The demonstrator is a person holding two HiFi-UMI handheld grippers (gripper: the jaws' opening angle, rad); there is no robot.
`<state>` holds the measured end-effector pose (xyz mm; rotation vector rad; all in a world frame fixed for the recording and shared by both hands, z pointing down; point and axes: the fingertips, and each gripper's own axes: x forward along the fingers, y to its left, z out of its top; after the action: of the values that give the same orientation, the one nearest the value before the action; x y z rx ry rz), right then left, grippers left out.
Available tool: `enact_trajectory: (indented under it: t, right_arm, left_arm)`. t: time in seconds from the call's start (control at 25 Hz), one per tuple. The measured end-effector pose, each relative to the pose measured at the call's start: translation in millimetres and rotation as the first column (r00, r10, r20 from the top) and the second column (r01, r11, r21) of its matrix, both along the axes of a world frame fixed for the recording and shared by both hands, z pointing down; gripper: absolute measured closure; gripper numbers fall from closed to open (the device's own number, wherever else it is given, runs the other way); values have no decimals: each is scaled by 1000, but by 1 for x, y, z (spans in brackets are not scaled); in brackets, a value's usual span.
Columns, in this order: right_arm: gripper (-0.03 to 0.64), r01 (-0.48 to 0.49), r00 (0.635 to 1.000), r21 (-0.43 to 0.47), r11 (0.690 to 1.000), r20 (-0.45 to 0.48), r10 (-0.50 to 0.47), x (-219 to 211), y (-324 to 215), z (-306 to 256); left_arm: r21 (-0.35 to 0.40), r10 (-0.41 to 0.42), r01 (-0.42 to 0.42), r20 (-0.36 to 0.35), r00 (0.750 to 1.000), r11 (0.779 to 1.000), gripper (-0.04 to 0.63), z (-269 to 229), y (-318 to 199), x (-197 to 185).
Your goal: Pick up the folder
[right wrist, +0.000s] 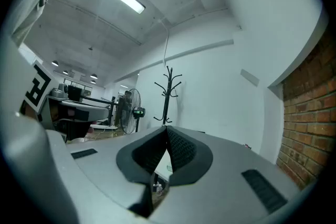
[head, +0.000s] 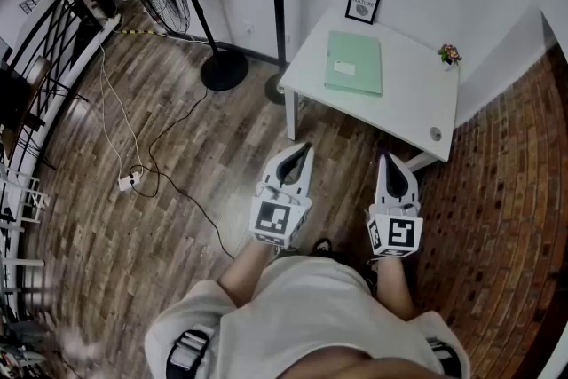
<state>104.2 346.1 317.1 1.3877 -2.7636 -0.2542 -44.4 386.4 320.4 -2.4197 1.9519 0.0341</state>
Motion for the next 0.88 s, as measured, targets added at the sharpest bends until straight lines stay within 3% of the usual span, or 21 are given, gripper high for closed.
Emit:
enact_trajectory:
  t: [0.32, 0.88]
  right_arm:
    - [618, 57, 998, 18, 998, 18, -57, -2, 6, -3]
    - [563, 87, 996, -7, 996, -4, -87, -50, 35, 7]
  left_arm:
    - [-11, -1, 1, 1, 1000, 1000, 577, 8, 4, 11]
    - [-50, 2, -1, 16, 1000, 999, 571, 21, 37, -28]
